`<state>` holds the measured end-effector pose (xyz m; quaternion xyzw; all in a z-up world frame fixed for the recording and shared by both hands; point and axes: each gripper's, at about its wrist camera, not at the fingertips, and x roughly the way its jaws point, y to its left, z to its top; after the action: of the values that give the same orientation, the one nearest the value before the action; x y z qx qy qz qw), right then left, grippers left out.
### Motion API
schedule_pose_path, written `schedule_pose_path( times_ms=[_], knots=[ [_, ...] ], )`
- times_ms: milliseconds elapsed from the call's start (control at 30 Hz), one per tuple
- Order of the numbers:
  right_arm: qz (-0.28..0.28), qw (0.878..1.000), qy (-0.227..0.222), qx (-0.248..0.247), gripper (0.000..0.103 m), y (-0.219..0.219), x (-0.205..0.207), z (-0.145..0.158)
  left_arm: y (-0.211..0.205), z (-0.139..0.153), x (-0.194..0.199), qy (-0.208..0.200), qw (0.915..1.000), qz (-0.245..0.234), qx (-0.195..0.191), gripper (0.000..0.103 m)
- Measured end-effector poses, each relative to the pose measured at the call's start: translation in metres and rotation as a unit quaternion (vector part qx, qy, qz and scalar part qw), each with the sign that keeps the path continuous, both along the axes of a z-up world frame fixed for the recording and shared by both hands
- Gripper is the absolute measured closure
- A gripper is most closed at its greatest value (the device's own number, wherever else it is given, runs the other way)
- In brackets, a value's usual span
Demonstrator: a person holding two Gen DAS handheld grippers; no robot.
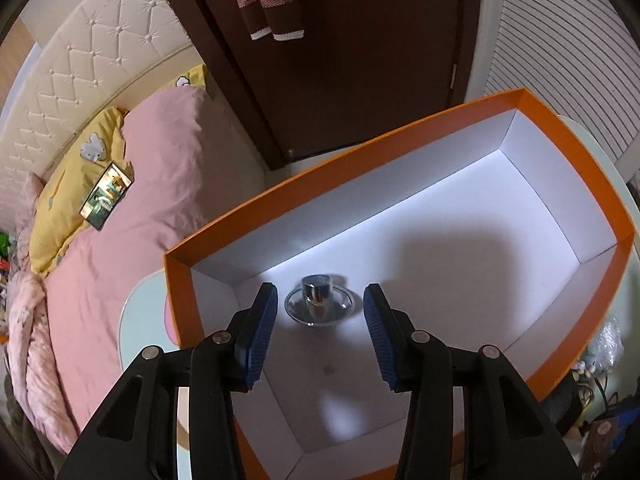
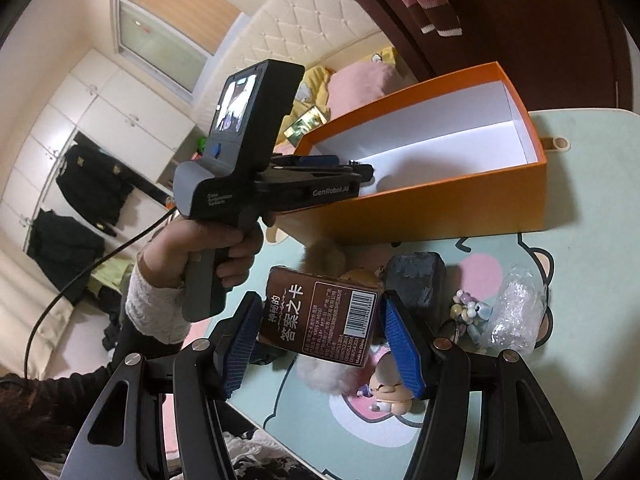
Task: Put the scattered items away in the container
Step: 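Lift the silver stand with the left gripper while the right gripper holds the carton, then set the silver stand on the table with the left gripper while the right gripper sets the carton down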
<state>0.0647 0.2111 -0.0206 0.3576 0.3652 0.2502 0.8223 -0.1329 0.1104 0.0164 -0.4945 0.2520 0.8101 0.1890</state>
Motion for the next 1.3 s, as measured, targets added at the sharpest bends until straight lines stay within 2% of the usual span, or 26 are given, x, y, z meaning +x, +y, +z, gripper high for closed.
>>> schedule_pose_path(
  times_ms=[167,267,400,467,567,733,833,933,1067,1200,1300],
  knots=[
    [0.002,1.0,-0.001,0.0,0.042,-0.002,0.001,-0.001,0.007,-0.004,-0.004,-0.009,0.9995,-0.007,-0.029,0.057],
    [0.002,1.0,-0.001,0.0,0.042,-0.001,-0.003,0.0,0.007,-0.004,-0.004,-0.007,0.9989,-0.016,-0.044,0.065],
    [0.004,1.0,-0.001,-0.002,0.042,-0.002,-0.003,-0.002,0.003,-0.003,-0.003,-0.011,0.999,-0.026,-0.035,0.065],
    [0.006,1.0,-0.001,-0.003,0.042,-0.004,-0.001,-0.003,-0.001,0.001,-0.002,-0.017,0.9994,-0.025,-0.015,0.065],
    [0.006,1.0,-0.001,-0.012,0.042,-0.006,0.0,-0.004,-0.013,0.019,0.003,-0.017,0.9989,-0.018,0.039,0.065],
    [-0.01,0.999,-0.002,-0.039,0.042,-0.015,-0.004,-0.001,-0.046,0.072,0.032,0.012,0.9916,-0.018,0.128,0.065],
    [-0.026,0.998,0.003,-0.049,0.042,-0.024,-0.008,-0.002,-0.07,0.086,0.053,0.01,0.987,-0.016,0.16,0.065],
    [-0.038,0.998,0.012,-0.058,0.042,-0.031,-0.015,-0.006,-0.096,0.079,0.072,-0.01,0.9836,0.0,0.18,0.065],
    [-0.04,0.996,0.031,-0.075,0.042,-0.031,-0.026,-0.013,-0.118,0.045,0.091,-0.033,0.9832,0.036,0.176,0.065],
    [-0.052,0.982,0.058,-0.175,0.042,-0.018,-0.037,-0.017,-0.132,0.022,0.097,-0.03,0.9806,0.079,0.177,0.065],
    [-0.046,0.976,0.09,-0.194,0.042,-0.014,-0.041,-0.026,-0.133,0.014,0.1,-0.038,0.9764,0.081,0.196,0.065]
  ],
)
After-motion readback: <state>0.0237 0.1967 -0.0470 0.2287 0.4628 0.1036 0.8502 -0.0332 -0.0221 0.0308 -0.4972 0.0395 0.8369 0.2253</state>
